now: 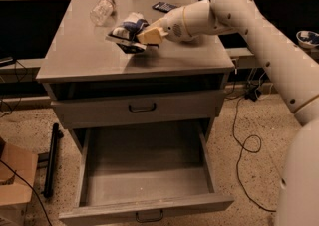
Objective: Pick blue chip bag from middle drawer and place on counter
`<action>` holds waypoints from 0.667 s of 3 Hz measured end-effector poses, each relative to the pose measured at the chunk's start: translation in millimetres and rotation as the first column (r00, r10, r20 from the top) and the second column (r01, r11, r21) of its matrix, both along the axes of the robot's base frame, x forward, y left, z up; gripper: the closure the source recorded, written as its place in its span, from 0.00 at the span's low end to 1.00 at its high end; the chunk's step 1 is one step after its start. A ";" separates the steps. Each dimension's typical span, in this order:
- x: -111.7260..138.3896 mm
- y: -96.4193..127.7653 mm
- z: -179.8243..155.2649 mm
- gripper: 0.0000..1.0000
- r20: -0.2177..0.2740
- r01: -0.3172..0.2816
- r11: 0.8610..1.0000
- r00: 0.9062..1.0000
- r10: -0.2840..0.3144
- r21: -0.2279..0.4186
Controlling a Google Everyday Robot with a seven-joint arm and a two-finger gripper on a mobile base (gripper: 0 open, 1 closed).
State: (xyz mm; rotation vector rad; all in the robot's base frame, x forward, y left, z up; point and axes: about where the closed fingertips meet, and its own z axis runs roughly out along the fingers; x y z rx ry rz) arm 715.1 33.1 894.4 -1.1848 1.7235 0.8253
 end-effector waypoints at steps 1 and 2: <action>12.4 14.1 3.0 0.62 0.011 -0.029 1.000 1.000 0.029 0.010; 13.9 15.7 5.0 0.39 0.015 -0.031 0.999 0.999 0.031 0.013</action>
Offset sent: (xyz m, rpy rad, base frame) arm 0.0124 0.0141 0.0030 0.0105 -0.0111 0.0293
